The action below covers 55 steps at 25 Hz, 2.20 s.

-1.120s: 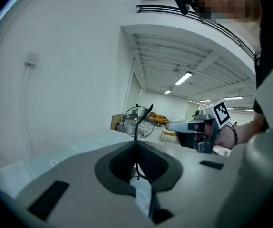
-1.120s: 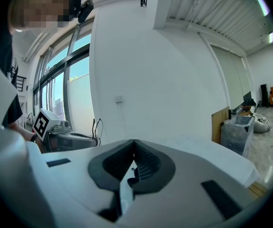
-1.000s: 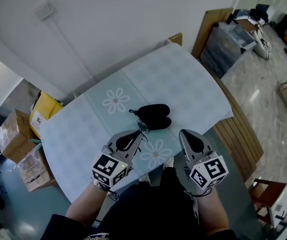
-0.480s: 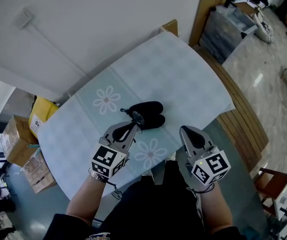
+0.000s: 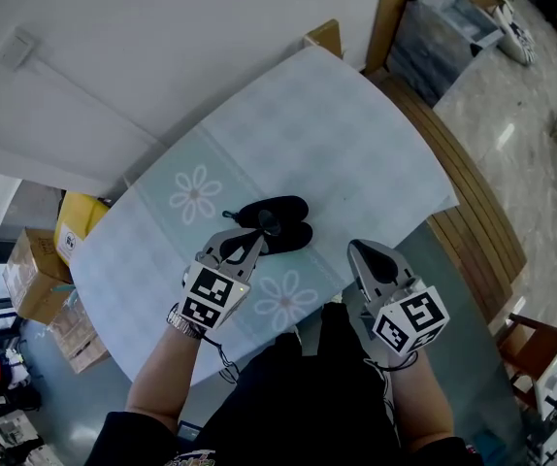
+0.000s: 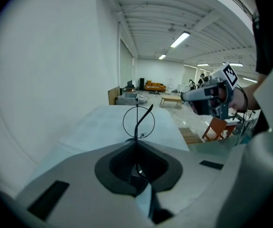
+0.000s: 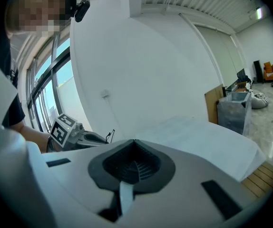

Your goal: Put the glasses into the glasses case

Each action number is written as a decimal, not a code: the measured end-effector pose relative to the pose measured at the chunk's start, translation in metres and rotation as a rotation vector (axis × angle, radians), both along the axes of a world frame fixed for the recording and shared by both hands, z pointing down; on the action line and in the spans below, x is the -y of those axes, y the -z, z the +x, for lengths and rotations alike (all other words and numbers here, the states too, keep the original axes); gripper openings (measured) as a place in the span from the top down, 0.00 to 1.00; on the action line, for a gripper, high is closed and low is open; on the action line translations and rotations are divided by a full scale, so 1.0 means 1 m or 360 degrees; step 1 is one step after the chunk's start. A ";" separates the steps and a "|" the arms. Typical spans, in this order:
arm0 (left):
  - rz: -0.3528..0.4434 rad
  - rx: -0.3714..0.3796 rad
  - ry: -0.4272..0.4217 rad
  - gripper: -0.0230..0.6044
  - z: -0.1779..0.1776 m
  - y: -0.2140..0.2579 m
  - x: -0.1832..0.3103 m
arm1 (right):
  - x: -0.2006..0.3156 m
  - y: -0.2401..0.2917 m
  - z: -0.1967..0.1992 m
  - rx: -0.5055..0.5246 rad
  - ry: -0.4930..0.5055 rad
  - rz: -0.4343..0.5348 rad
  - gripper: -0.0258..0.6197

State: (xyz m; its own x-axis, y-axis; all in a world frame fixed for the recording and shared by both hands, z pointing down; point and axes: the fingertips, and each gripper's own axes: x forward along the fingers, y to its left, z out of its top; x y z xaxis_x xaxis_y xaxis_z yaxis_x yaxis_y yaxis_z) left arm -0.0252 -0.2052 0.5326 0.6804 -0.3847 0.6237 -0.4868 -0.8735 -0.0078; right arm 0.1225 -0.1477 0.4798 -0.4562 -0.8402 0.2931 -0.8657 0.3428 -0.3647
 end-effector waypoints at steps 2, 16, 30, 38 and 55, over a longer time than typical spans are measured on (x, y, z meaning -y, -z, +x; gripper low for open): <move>-0.0008 0.0098 -0.0074 0.92 0.003 -0.012 0.002 | 0.002 -0.005 0.002 0.0013 0.0004 -0.0019 0.92; -0.0059 0.0671 -0.0505 0.92 0.012 -0.089 0.000 | 0.009 -0.029 0.017 0.0076 -0.0009 -0.0102 0.92; -0.0178 0.0913 -0.0733 0.91 0.014 -0.125 -0.010 | 0.016 -0.044 0.021 0.0114 -0.0022 -0.0147 0.92; -0.0211 0.1013 -0.0837 0.91 0.018 -0.135 -0.014 | 0.016 -0.048 0.024 0.0125 -0.0032 -0.0164 0.92; -0.0293 0.1174 -0.1019 0.91 0.016 -0.151 -0.019 | 0.018 -0.056 0.029 0.0134 -0.0034 -0.0195 0.92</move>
